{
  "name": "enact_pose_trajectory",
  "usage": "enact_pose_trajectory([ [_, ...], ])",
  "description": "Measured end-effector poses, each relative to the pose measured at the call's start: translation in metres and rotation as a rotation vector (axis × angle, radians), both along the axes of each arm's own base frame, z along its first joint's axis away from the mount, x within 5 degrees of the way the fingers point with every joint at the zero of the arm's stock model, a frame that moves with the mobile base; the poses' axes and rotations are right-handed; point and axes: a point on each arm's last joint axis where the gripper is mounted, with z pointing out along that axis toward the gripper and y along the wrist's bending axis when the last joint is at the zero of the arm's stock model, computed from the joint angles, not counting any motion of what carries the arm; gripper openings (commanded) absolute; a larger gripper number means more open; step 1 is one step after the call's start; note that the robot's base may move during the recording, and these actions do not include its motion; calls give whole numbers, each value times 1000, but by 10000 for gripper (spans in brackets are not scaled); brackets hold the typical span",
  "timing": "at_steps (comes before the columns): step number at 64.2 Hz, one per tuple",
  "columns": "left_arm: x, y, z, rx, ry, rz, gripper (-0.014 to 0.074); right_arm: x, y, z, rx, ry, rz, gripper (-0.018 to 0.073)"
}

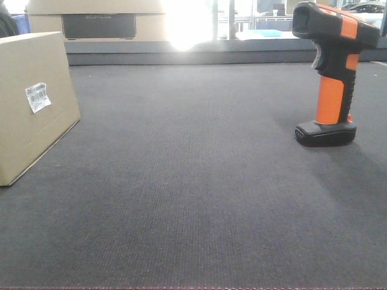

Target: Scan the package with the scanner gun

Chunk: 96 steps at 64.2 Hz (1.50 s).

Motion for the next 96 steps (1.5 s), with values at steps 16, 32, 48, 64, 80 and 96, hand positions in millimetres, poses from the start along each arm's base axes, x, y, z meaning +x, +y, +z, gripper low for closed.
enact_pose_trajectory([
  [16, 0, 0, 0, 0, 0, 0, -111, 0, 0, 0, 0, 0, 0, -153],
  [32, 0, 0, 0, 0, 0, 0, -111, 4, -1, -8, 2, 3, -19, -153],
  [48, 0, 0, 0, 0, -2, 0, -111, 19, -6, -46, 3, -40, -84, -153],
  [64, 0, 0, 1, 0, -6, 0, -111, 25, -8, -87, -1, -3, -94, -153],
  [80, 0, 0, 1, 0, -6, 0, -111, 25, -8, -87, -1, -11, -95, -153],
  [96, 0, 0, 1, 0, -6, 0, -111, 25, -8, -87, -1, -12, -95, -153],
])
